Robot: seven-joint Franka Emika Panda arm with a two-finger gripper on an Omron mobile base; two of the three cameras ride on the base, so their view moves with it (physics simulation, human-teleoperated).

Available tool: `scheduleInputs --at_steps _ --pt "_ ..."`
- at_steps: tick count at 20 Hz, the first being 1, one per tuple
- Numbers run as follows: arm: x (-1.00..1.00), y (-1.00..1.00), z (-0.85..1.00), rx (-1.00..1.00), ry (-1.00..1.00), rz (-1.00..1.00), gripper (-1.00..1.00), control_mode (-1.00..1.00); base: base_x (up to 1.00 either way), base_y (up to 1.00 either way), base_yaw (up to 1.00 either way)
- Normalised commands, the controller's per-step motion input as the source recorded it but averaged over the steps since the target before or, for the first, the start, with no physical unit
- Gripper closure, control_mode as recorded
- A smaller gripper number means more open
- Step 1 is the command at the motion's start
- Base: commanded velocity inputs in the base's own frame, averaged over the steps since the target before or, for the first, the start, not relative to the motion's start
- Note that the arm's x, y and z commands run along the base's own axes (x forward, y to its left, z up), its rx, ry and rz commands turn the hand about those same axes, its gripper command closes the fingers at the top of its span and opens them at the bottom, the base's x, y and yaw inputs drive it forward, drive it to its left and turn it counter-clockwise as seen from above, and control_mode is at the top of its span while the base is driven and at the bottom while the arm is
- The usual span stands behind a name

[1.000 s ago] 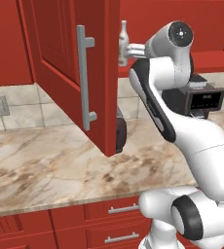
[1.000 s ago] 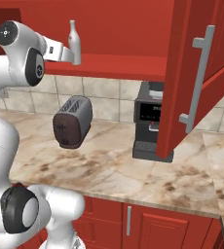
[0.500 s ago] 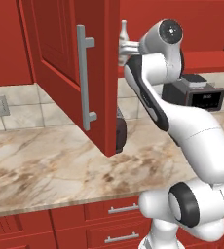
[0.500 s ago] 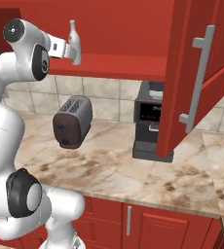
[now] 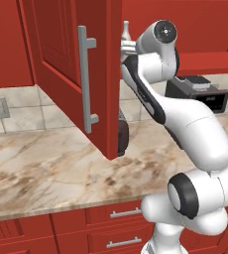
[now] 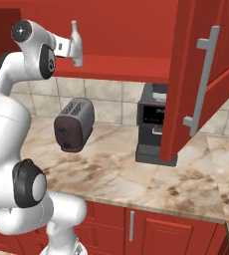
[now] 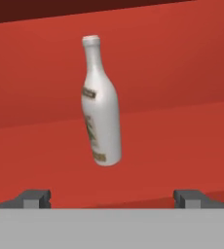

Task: Open the cabinet directly in front. Then move the liquor and the mug to the dining counter with the jar on it.

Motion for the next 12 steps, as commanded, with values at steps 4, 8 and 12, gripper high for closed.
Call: scheduleInputs --at_steps 4,8,12 --pt "0.32 0.00 0.00 0.00 0.01 0.00 -1.00 -1.00 0.00 0.00 0.00" --pt "0.25 0.00 0.00 0.00 0.02 0.00 -1.00 -1.00 0.00 0.00 0.00" --pt "0.24 0.00 0.00 0.00 0.02 0.00 -1.00 -1.00 0.00 0.00 0.00"
